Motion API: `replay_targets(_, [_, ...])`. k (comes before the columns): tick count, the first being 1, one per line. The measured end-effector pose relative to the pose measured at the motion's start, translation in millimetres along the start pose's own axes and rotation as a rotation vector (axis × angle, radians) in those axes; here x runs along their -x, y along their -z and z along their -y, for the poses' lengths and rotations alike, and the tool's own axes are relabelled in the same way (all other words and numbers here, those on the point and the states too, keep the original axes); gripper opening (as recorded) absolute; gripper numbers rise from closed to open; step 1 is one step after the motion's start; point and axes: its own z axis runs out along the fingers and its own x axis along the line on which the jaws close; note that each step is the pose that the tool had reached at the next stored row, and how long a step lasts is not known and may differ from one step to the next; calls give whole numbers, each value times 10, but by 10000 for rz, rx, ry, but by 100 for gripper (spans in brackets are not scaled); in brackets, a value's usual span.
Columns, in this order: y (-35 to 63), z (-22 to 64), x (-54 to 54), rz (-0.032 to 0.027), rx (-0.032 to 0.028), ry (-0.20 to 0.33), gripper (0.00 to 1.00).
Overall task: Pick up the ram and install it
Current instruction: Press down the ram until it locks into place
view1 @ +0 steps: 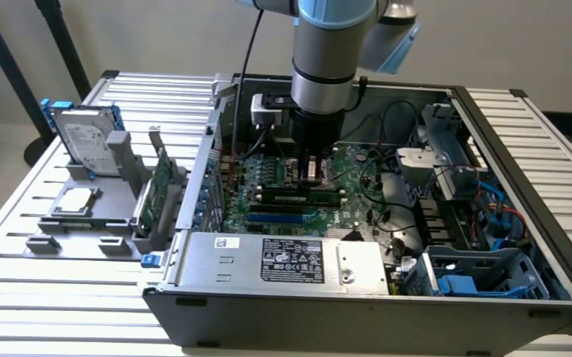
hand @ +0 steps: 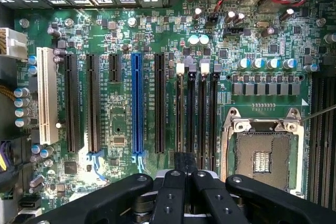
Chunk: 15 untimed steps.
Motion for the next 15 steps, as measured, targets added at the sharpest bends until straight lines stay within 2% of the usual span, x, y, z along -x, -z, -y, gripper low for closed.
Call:
replay_targets(4, [-12, -28, -1, -1, -40, 36, 11])
replay_targets(7, [-5, -29, 0, 8, -46, 45, 11])
replay_targets(8, [10, -29, 1, 19, -49, 45, 11])
replay_targets(10, [66, -32, -2, 1, -44, 44, 11])
replay_targets(15, [206, -34, -4, 0, -44, 46, 11])
